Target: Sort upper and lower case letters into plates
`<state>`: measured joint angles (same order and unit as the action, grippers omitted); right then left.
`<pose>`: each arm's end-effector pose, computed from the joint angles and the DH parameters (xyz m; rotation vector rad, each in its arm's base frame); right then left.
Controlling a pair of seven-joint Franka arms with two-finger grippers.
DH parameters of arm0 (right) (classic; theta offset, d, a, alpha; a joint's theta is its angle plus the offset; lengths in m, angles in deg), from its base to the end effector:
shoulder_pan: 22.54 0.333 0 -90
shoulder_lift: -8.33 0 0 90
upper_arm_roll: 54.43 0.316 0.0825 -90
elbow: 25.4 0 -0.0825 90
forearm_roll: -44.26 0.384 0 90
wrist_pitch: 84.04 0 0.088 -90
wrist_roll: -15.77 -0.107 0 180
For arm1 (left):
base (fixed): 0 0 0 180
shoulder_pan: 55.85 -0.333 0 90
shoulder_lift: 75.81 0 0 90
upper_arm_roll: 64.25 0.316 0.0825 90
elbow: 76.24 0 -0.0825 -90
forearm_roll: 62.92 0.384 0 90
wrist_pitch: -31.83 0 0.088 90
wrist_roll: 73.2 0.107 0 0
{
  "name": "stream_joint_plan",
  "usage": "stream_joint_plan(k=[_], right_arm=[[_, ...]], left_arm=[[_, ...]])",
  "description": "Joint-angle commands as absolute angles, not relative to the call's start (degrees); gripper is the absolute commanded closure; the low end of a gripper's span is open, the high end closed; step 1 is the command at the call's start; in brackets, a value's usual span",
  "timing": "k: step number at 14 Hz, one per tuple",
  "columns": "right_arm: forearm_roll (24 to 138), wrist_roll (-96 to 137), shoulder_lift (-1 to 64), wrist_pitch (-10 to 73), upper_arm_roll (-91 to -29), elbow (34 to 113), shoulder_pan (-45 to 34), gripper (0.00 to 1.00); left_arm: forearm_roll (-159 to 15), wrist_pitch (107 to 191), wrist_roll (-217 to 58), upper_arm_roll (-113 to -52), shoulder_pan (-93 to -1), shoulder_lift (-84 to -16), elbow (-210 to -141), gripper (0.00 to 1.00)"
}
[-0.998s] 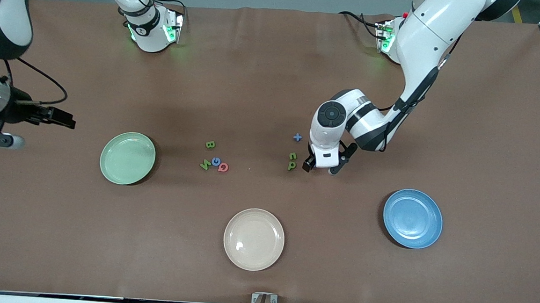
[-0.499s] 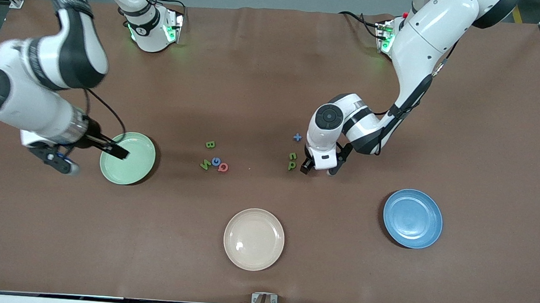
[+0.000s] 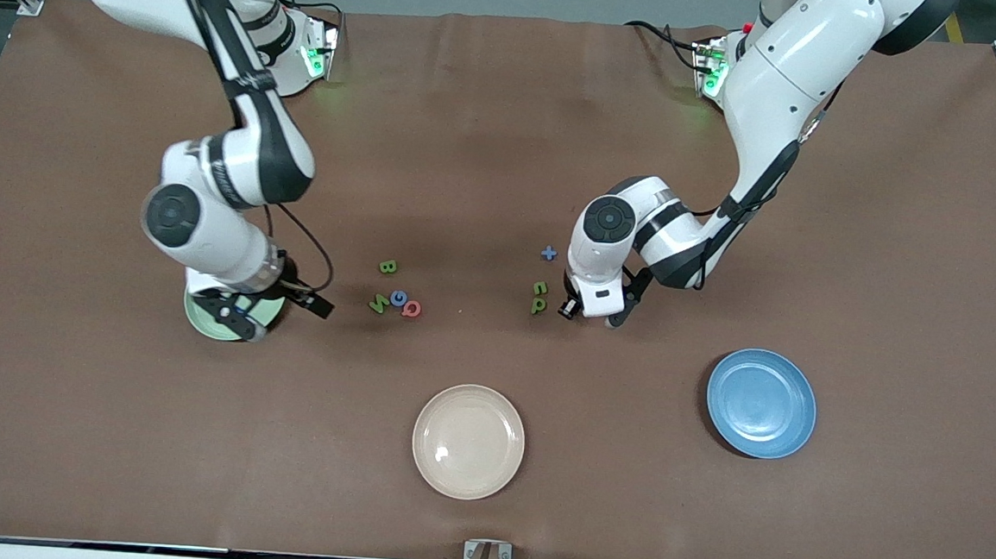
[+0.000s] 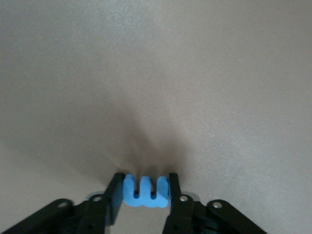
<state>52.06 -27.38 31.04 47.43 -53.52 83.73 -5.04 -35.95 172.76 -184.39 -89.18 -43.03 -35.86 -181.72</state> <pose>0.5938 0.2002 0.2906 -2.9470 0.7896 0.0929 0.5160 -0.3808 0.1758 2.7414 1.5069 0.0396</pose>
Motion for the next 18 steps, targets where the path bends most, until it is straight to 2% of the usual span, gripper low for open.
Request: stream_joint_plan(k=[1,3,5,8,11,14,15,17,18], right_arm=[[52.3,-28.4,34.9,51.6,-54.0,83.8,-2.5,0.03],[52.3,-28.5,37.3,53.9,-54.1,83.8,-0.5,0.06],[52.1,-30.5,38.8,55.4,-54.2,83.8,0.7,0.08],[51.8,-31.3,40.5,56.3,-54.3,83.8,1.7,0.2],[51.8,-31.4,42.1,58.5,-54.3,83.8,2.1,0.25],[51.8,-33.0,42.6,58.9,-54.3,83.8,2.2,0.29],[51.8,-33.5,42.7,58.8,-54.3,83.8,2.2,0.31],[51.8,-34.2,42.7,58.8,-54.3,83.8,2.9,0.37],[51.8,-34.5,42.7,58.8,-54.4,83.9,2.9,0.43]], left_arm=[[-34.4,172.6,-183.9,-89.1,-44.0,-35.6,-180.7,0.96],[-34.4,171.4,-180.5,-89.1,-46.9,-38.1,-180.8,0.98],[-34.4,166.1,-174.1,-89.2,-49.6,-41.1,-180.7,0.98],[-34.6,160.8,-161.1,-89.6,-57.2,-45.4,-180.7,0.98],[-34.7,159.9,-147.9,-89.7,-64.6,-45.8,-180.7,0.97],[-34.5,160.8,-138.6,-89.6,-69.9,-44.2,-180.7,0.92],[-34.4,161.5,-135.9,-89.6,-71.4,-43.3,-180.6,0.88],[-34.4,163.5,-133.0,-89.5,-73.7,-41.7,-180.3,0.69],[-34.4,164.0,-132.2,-89.4,-73.9,-40.6,-179.6,0.51]])
